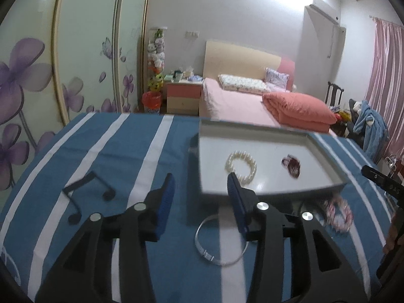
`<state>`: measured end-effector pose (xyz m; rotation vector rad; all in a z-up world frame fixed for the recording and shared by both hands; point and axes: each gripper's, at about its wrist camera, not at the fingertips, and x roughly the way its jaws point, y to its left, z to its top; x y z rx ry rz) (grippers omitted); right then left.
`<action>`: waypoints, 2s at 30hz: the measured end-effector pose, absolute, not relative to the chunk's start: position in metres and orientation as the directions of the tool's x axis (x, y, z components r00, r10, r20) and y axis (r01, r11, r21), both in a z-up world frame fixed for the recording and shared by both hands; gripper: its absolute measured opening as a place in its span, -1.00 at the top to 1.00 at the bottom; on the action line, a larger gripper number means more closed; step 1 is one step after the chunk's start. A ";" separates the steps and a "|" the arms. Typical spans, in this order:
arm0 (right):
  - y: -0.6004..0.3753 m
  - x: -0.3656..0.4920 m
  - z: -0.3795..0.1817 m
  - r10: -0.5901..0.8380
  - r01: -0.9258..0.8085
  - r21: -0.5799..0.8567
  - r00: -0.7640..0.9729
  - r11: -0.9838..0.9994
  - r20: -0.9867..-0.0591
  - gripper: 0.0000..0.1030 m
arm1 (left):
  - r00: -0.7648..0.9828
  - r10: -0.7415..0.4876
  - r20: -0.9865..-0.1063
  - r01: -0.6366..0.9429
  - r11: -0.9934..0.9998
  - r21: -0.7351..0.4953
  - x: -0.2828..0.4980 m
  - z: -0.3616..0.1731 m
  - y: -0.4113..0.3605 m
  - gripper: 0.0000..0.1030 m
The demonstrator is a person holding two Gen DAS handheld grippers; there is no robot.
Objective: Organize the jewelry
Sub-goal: 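Withdraw both open tools from the tray back toward the remaining jewelry, then grasp the pink bead charm bracelet with the right tool while the left tool grasps the silver bangle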
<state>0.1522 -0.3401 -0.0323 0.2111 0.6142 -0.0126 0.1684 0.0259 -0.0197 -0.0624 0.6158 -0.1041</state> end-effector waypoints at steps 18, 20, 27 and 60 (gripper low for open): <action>-0.348 0.150 -0.088 0.025 0.119 0.144 0.680 0.982 -0.733 0.16 | 0.729 -0.080 -0.680 0.058 0.997 -0.054 0.158 -0.058 0.032 -0.15; -0.346 0.153 -0.091 0.021 0.118 0.134 0.668 0.984 -0.744 0.23 | 0.726 -0.079 -0.684 0.060 0.997 -0.051 0.158 -0.059 0.031 -0.15; -0.344 0.160 -0.097 -0.024 0.128 0.077 0.644 0.989 -0.765 0.31 | 0.718 -0.074 -0.692 0.063 0.997 -0.041 0.159 -0.064 0.029 -0.17; -0.349 0.149 -0.100 -0.037 0.124 0.056 0.638 0.991 -0.769 0.62 | 0.613 -0.084 -0.786 0.182 0.983 0.037 0.179 -0.091 -0.016 -0.64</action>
